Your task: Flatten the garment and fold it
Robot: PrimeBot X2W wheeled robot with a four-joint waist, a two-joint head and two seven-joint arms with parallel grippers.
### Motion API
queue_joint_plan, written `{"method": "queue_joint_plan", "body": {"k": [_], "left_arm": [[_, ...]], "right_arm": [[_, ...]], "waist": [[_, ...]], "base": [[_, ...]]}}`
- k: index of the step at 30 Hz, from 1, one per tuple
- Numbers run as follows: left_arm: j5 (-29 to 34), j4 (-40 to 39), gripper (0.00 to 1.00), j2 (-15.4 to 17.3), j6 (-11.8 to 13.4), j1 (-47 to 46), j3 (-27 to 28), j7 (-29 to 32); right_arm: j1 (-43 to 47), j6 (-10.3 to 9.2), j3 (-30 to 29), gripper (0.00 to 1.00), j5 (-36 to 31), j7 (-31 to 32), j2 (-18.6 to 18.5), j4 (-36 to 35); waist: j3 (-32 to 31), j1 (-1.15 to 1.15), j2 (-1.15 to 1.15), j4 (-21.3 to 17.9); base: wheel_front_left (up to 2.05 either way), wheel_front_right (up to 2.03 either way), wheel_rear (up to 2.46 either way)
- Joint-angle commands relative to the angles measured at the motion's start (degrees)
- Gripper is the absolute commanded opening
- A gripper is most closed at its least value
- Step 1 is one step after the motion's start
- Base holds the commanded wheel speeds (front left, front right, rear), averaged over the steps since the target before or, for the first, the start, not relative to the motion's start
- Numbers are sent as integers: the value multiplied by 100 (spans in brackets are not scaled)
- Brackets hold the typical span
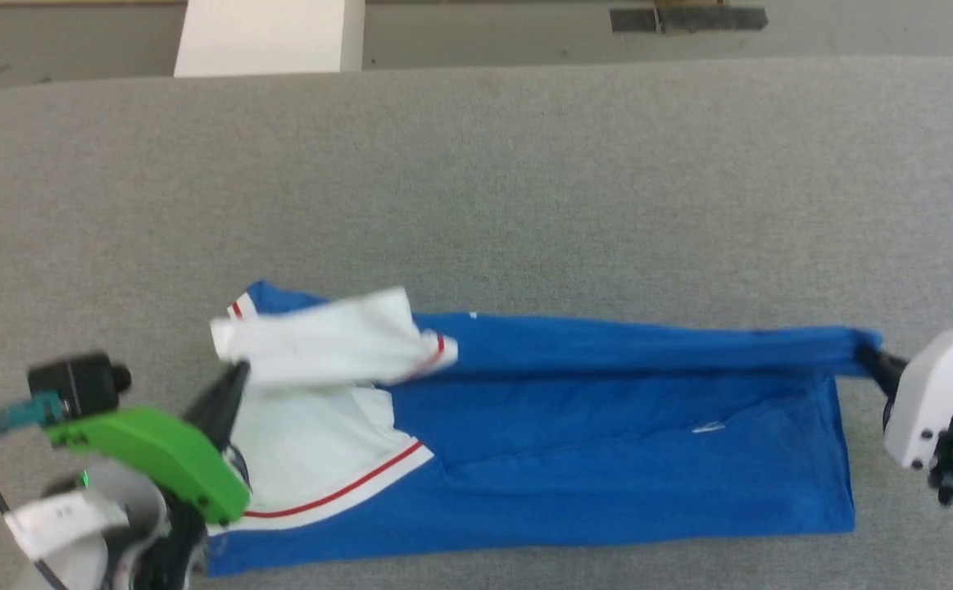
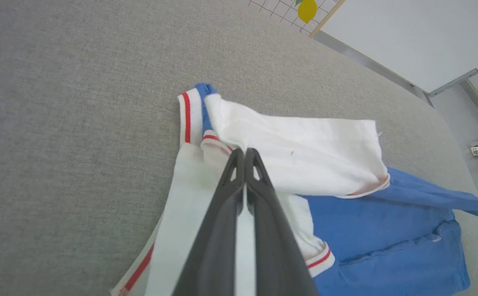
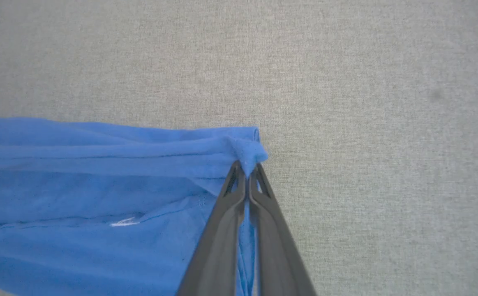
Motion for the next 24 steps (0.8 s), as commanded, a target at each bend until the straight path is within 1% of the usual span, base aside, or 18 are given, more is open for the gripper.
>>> {"method": "queue_joint_plan", "body": {"k": [1,3,7,12,13,14,16,19,21,24], "left_arm": [[-75,13,0,-67,46,196,32,-59],[-127,57,0,-130,63,388,15,-90],[-129,242,0,-172,179,675,-30,-71],[-170,600,0,-213,273,791,-91,33],[-186,691,17,-228,282,785,-104,57],[-169,766,100,-212,294,784,-129,89],[-168,894,100,-208,334,759,-133,126],[-75,971,100,-80,464,742,-112,209],[86,918,100,97,577,705,-88,243],[358,652,100,281,651,545,78,-58]], "right_arm": [[142,-9,-35,0,-10,-8,31,29],[271,-9,-57,0,-29,-15,75,83],[487,-9,-91,0,-52,-55,179,236],[618,-9,-140,0,-134,-205,289,432],[637,-9,-135,50,-144,-245,305,470],[651,-9,-140,100,-140,-285,320,490],[700,-9,-177,100,-101,-366,356,484],[870,-9,-302,100,5,-467,396,259],[991,-9,-427,100,62,-498,424,-16],[1141,-9,-615,100,132,-426,468,-416]], "waist": [[-145,0,0,22],[-206,0,0,35],[-282,0,0,53],[-358,0,0,56],[-397,0,0,54],[-430,0,0,49],[-488,0,0,44],[-609,0,0,46],[-671,0,0,46],[-727,0,0,31]], "base": [[0,0,0],[0,0,0],[0,0,0],[0,0,0],[0,0,0],[0,0,0],[0,0,0],[0,0,0],[0,0,0],[0,0,0]]}}
